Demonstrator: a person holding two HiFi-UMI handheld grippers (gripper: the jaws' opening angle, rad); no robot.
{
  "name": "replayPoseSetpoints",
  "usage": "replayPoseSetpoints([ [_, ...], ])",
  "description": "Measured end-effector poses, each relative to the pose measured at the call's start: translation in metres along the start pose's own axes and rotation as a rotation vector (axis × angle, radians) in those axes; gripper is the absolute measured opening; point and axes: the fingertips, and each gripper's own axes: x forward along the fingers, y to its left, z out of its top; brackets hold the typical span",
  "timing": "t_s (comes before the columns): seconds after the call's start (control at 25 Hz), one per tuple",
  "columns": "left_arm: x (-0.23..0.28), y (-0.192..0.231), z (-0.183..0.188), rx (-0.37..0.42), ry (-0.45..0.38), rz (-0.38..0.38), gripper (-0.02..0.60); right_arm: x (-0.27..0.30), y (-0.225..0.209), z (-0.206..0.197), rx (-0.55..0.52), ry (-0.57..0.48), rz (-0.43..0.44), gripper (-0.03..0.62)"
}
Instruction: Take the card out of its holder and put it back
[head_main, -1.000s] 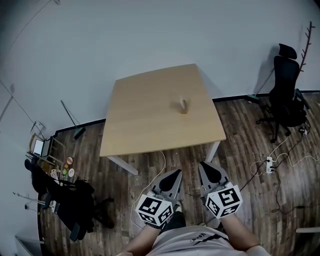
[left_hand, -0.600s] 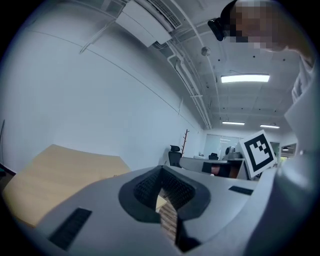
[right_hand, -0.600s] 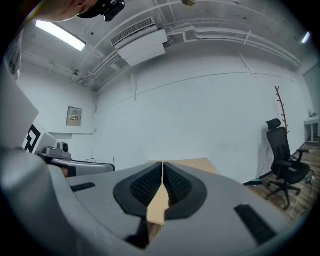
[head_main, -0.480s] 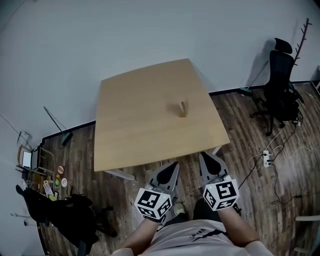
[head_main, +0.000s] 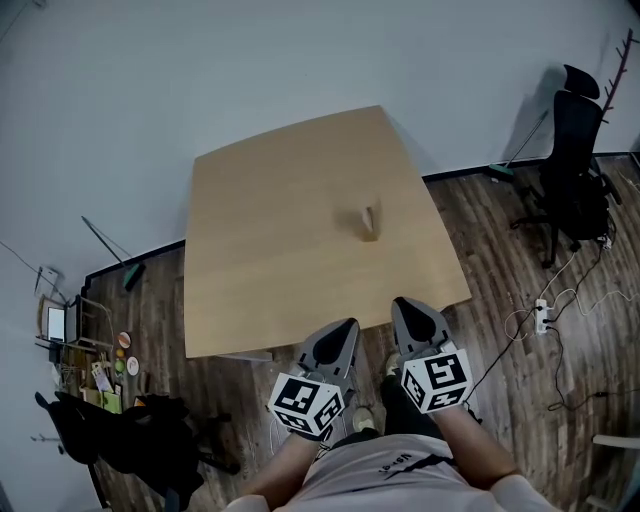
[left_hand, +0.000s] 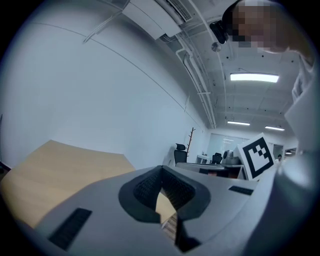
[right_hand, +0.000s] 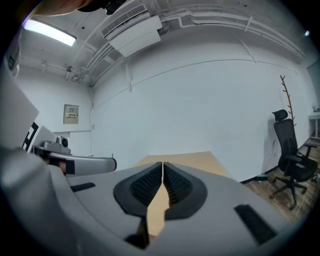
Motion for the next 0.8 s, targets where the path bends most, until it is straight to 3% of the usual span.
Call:
replayPoseSetpoints([
  [0.4, 0.102, 0.045, 0.026, 0.006, -0.021, 0.088, 0.012, 0.099, -0.076, 0.003, -0.021, 0.019, 0.064, 0.015],
  [0.8, 0.151, 0.099, 0.021, 0.005, 0.026, 0.127, 0.012, 0.169, -0.098, -0.032, -0.052, 0.099, 0.042, 0.017],
])
